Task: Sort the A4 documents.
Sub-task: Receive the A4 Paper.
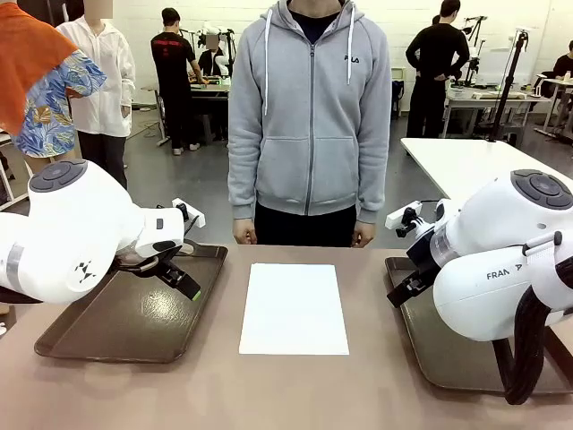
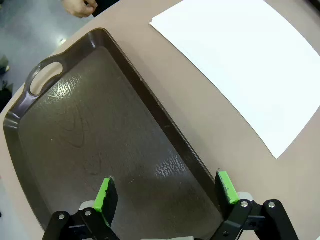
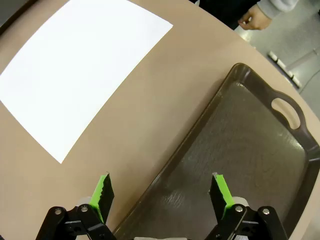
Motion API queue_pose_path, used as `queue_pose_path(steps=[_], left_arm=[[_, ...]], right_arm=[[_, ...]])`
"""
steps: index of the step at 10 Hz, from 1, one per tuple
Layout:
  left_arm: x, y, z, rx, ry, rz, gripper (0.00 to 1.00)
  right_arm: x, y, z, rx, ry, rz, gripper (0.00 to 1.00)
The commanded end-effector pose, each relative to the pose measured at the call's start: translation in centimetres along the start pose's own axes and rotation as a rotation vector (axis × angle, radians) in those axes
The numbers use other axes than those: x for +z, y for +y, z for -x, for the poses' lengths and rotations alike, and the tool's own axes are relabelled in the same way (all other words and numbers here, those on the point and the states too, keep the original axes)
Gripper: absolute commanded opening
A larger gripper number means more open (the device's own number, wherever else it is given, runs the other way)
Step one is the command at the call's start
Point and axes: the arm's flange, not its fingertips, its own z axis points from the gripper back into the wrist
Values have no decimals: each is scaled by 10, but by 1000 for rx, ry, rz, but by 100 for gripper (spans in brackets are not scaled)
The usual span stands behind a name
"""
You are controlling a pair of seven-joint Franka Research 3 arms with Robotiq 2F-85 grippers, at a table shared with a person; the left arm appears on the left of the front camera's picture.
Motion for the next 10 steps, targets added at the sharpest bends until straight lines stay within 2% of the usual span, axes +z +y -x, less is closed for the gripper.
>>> queue_pose_path(steps=[1, 8, 9, 10], left_arm=[[0, 0, 0, 0, 0, 0, 100], [0, 0, 0, 0, 0, 0, 100], [7, 13, 12, 8, -46, -37, 100], [15, 29, 22, 26, -63, -81, 100]], right_arm=[[0, 0, 0, -1, 0, 0, 100], [0, 0, 0, 0, 0, 0, 100], [23, -2, 6, 6, -38, -27, 100], [40, -8, 6, -12, -58, 4, 100]])
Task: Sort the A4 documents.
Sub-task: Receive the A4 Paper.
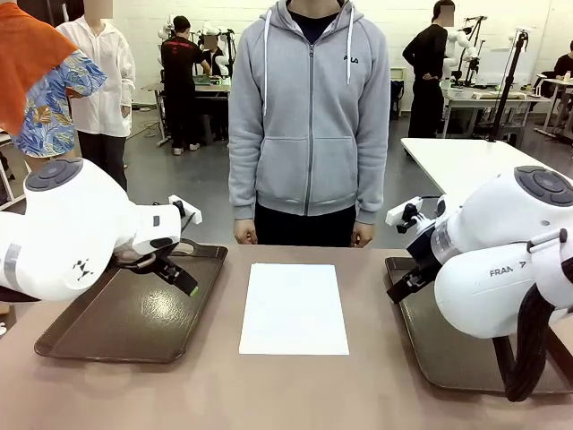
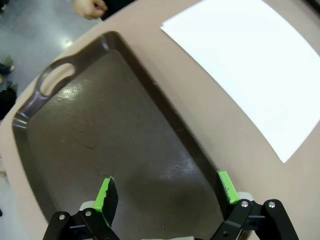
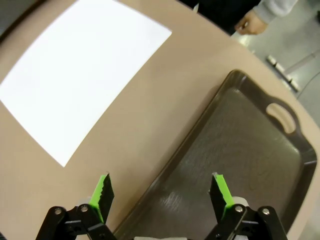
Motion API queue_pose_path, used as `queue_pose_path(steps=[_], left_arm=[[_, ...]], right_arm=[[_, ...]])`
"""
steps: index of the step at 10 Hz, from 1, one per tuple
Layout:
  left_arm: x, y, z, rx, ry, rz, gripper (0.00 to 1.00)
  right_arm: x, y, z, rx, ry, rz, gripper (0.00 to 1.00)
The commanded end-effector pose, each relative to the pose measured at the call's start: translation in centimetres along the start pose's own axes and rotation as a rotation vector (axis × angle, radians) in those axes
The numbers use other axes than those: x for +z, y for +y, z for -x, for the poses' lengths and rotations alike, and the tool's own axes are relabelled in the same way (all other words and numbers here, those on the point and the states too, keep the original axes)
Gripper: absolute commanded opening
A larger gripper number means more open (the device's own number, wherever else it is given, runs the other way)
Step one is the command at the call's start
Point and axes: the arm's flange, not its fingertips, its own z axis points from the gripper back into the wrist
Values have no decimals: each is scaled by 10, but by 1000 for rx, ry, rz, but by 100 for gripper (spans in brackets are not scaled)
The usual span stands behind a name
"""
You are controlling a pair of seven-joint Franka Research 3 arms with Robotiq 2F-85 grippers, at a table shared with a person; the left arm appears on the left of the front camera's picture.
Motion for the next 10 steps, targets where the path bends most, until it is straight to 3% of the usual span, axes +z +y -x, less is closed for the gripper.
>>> queue_pose_path(steps=[1, 5, 7, 10], left_arm=[[20, 25, 28, 16, -40, -49, 100], [74, 72, 51, 62, -51, 99, 100], [112, 94, 65, 66, -140, 215, 100], [147, 116, 93, 49, -207, 265, 100]], right_arm=[[40, -7, 12, -19, -59, -26, 100], [102, -32, 31, -46, -134, -154, 100], [143, -53, 47, -96, -213, -159, 100], [179, -66, 70, -123, -306, -191, 100]])
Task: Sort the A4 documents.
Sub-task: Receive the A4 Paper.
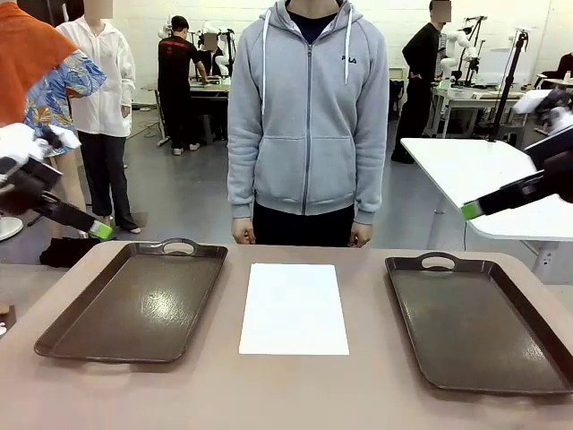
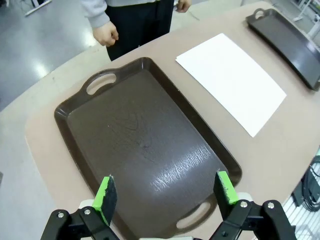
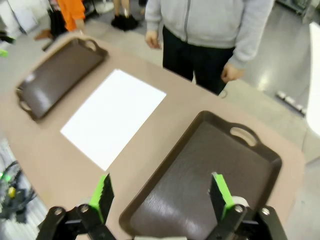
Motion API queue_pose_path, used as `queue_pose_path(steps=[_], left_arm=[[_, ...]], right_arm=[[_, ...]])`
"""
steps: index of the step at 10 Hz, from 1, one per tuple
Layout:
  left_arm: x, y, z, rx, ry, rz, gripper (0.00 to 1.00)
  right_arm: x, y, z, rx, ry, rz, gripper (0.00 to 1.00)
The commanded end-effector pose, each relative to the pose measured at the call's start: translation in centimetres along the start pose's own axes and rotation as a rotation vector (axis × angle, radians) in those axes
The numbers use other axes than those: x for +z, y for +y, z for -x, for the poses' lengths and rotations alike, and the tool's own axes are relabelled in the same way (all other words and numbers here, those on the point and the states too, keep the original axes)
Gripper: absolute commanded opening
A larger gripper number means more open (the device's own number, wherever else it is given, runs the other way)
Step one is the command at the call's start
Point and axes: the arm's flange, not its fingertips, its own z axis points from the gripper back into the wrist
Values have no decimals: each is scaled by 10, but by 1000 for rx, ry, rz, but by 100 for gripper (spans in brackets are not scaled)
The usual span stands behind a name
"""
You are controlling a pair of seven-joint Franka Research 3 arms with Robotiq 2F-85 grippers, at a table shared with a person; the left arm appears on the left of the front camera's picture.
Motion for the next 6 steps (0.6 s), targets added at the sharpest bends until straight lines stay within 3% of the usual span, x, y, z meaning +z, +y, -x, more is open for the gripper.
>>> queue_pose_path(steps=[1, 3, 6], left_arm=[[11, -6, 51, 8, -46, 89, 100], [14, -5, 53, 28, -63, 75, 100], [16, -15, 52, -5, -98, 133, 100]], right_arm=[[10, 13, 62, -1, -56, -76, 100], [17, 7, 69, 2, -72, -121, 100], [9, -3, 85, -3, -17, -157, 100]])
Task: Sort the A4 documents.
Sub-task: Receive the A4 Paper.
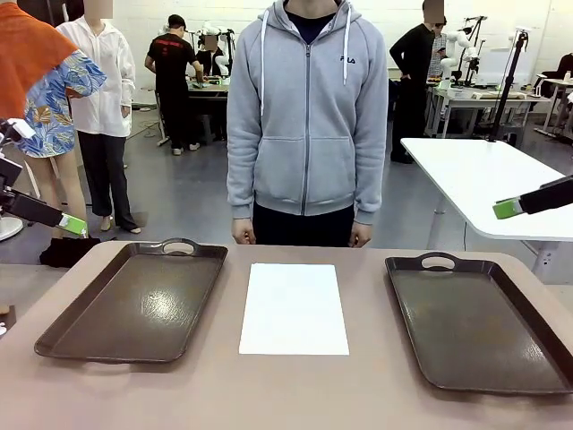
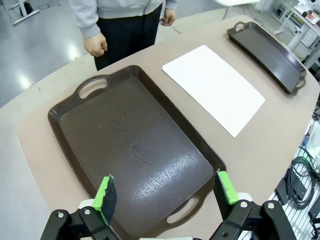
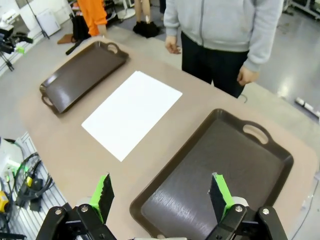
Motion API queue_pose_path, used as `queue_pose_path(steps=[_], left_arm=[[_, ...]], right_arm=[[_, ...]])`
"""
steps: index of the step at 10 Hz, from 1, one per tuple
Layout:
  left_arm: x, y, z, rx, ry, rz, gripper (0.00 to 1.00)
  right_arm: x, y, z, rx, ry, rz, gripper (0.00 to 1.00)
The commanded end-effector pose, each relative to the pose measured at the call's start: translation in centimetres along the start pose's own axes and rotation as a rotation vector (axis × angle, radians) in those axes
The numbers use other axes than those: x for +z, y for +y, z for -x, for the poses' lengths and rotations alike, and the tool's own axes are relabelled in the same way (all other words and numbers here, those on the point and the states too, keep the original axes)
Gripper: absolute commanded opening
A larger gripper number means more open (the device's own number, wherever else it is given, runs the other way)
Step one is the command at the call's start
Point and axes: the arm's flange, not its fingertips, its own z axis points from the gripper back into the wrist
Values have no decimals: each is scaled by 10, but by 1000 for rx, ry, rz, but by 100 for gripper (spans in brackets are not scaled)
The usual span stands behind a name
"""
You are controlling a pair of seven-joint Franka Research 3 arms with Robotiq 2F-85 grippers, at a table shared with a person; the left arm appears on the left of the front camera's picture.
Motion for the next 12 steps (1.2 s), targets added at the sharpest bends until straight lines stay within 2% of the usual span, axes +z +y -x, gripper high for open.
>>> queue_pose_path(steps=[1, 6, 12], left_arm=[[-16, -26, 33, -25, -5, 43, 100], [-18, -32, 36, -55, -3, 144, 100], [-20, -39, 35, -64, 1, 144, 100]], right_arm=[[-18, 20, 63, 8, -3, -36, 100], [-20, 20, 66, 10, 8, -43, 100], [-18, 19, 69, 11, 15, -29, 100]])
